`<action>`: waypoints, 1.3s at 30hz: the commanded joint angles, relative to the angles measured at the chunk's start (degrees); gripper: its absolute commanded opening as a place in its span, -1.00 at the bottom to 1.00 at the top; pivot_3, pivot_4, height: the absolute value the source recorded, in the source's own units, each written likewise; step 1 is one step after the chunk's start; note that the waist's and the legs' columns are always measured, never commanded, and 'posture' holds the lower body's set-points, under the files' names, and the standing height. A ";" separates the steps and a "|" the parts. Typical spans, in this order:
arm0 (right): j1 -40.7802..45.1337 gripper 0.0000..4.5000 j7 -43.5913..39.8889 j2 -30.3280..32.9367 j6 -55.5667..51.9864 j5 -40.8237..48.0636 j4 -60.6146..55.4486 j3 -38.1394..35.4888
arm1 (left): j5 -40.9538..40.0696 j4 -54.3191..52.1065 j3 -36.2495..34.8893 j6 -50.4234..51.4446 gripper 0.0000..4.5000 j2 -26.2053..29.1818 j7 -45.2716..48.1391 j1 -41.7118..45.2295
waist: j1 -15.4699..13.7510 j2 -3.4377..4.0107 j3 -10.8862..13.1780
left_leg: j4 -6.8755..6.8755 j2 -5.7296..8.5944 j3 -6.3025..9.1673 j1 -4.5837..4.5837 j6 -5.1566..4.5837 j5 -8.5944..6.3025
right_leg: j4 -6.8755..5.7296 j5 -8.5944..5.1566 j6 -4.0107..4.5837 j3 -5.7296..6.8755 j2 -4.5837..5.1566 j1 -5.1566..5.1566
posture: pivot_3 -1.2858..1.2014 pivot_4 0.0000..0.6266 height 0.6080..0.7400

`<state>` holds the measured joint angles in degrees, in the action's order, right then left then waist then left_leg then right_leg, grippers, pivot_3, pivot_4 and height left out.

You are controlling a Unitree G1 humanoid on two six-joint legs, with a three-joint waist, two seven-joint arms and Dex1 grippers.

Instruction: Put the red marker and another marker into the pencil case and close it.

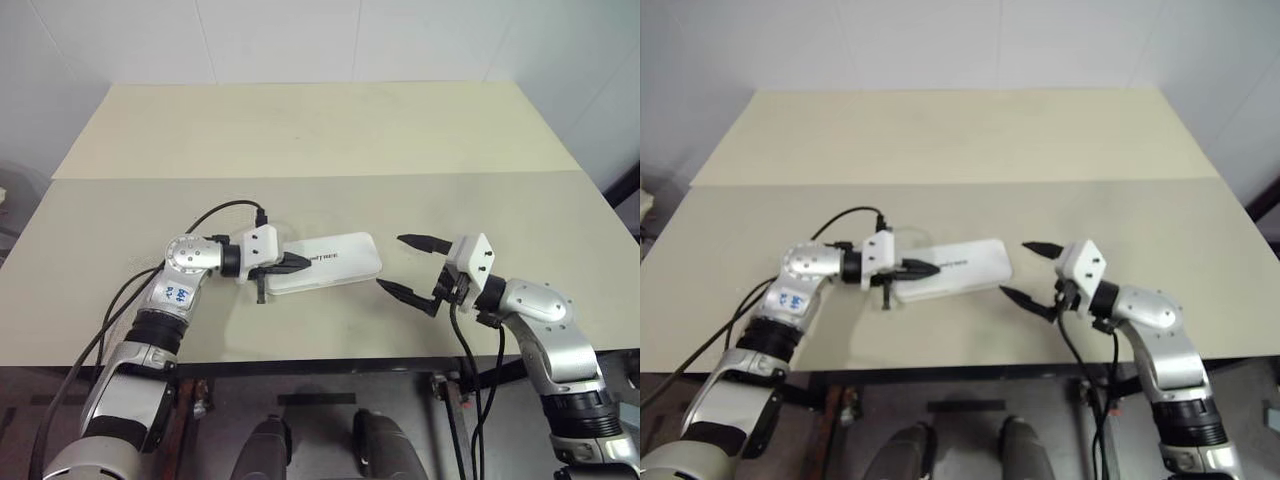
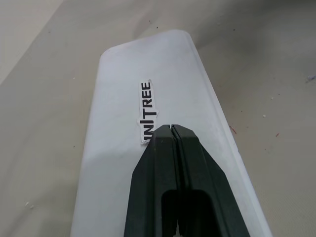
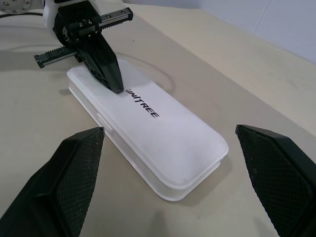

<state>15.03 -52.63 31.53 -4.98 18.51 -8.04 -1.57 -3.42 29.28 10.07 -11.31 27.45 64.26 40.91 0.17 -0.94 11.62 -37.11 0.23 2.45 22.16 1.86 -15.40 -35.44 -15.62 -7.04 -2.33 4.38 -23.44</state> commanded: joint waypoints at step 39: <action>4.02 1.00 -3.66 4.85 1.00 3.47 3.61 -3.71 | -22.95 -23.17 -22.86 17.10 0.99 8.86 -1.41 -19.75 | 0.03 -0.02 0.00 | 0.14 -0.06 0.07 0.04 0.00 0.00 | 0.10 -0.05 0.10 0.04 0.08 -0.07 | 0.03 -0.52 1.00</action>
<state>17.81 -55.15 34.94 -5.03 20.94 -4.00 -2.95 -25.41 8.70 -12.82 6.90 36.56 62.99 19.96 0.20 -0.96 11.61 -36.97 0.18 2.52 22.21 1.86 -15.40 -35.33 -15.67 -6.94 -2.29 4.46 -23.51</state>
